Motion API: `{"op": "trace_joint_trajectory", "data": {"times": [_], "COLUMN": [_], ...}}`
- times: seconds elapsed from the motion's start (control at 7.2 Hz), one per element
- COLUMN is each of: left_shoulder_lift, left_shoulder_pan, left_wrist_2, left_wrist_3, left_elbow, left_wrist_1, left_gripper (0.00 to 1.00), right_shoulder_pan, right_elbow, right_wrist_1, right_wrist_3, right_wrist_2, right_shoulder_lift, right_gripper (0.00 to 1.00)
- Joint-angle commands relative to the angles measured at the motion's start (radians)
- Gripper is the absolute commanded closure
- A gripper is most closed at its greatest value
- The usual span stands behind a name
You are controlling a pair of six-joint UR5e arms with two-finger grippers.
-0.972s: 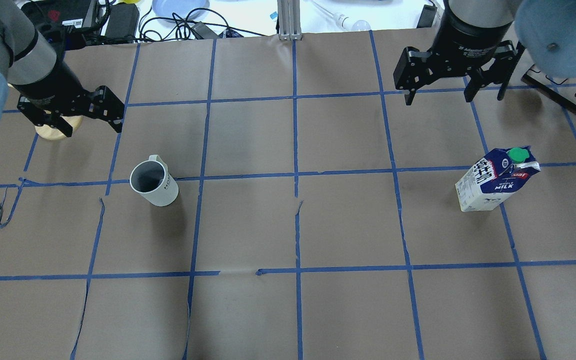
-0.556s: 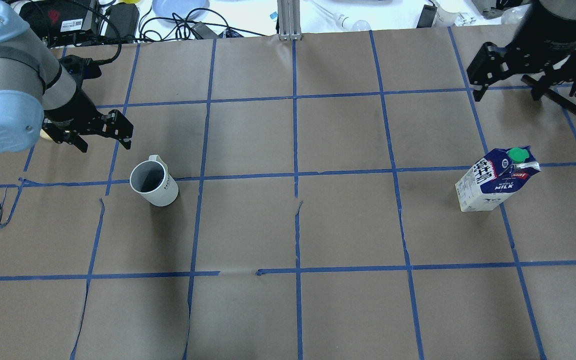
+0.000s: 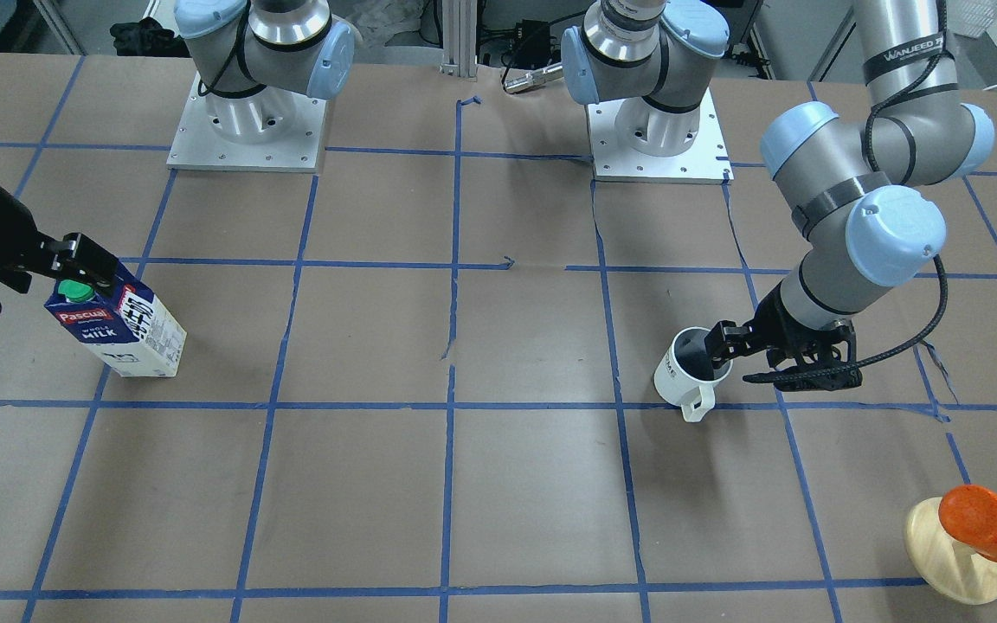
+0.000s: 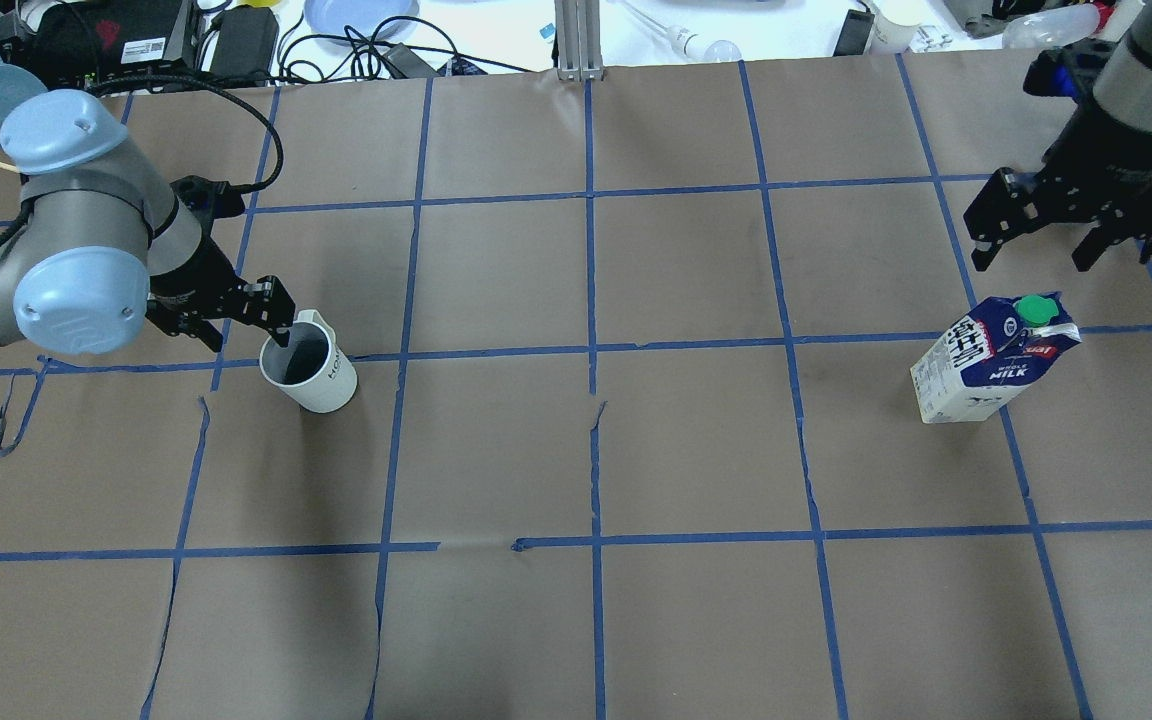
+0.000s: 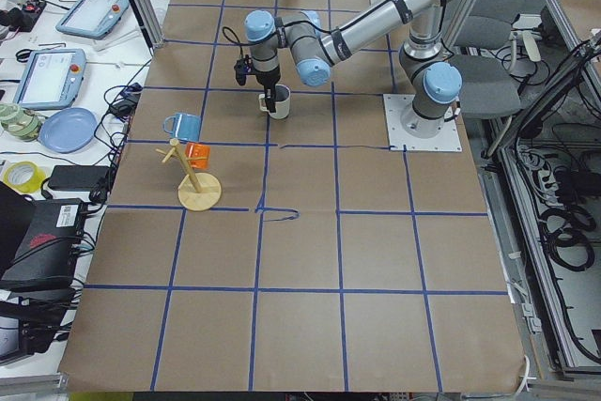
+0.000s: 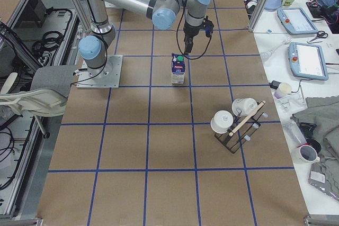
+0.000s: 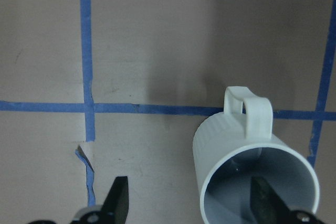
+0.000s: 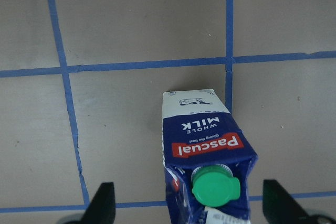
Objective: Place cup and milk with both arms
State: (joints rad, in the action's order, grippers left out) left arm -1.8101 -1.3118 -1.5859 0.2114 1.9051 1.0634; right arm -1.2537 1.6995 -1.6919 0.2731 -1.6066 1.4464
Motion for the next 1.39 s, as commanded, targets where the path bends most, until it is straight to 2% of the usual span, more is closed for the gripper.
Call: {"op": "trace_joint_trajectory", "data": {"times": [0.0, 0.28, 0.42, 0.56, 0.69, 0.83, 0.97, 1.25], "left_shoulder_lift": [-0.02, -0.028, -0.025, -0.022, -0.011, 0.004, 0.006, 0.002], "left_shoulder_pan": [-0.001, -0.001, -0.003, -0.01, -0.011, -0.029, -0.105, -0.29], "left_wrist_2": [0.023, 0.072, 0.099, 0.101, 0.092, 0.096, 0.093, 0.09], "left_wrist_3": [0.003, -0.007, -0.012, -0.018, -0.03, -0.071, -0.184, -0.379], "left_elbow": [0.022, 0.023, 0.022, 0.022, 0.015, -0.004, -0.035, -0.108], "left_wrist_1": [-0.037, -0.039, -0.037, -0.036, -0.04, -0.027, -0.022, -0.02], "left_gripper": [0.47, 0.73, 0.77, 0.9, 0.98, 0.99, 0.98, 0.98], "right_shoulder_pan": [0.004, 0.004, 0.004, 0.004, 0.002, 0.004, 0.004, 0.004], "right_elbow": [0.094, 0.097, 0.094, 0.082, 0.045, -0.024, -0.049, 0.006], "right_wrist_1": [-0.092, -0.092, -0.094, -0.091, -0.086, -0.034, 0.021, 0.04], "right_wrist_3": [0.035, 0.037, 0.035, 0.029, 0.022, 0.023, 0.025, 0.02], "right_wrist_2": [-0.007, -0.045, -0.047, -0.052, -0.05, -0.047, -0.045, -0.045], "right_shoulder_lift": [-0.02, -0.03, -0.029, -0.024, -0.018, -0.02, -0.021, -0.02], "right_gripper": [0.0, 0.01, 0.01, 0.0, 0.0, 0.0, 0.0, 0.0]}}
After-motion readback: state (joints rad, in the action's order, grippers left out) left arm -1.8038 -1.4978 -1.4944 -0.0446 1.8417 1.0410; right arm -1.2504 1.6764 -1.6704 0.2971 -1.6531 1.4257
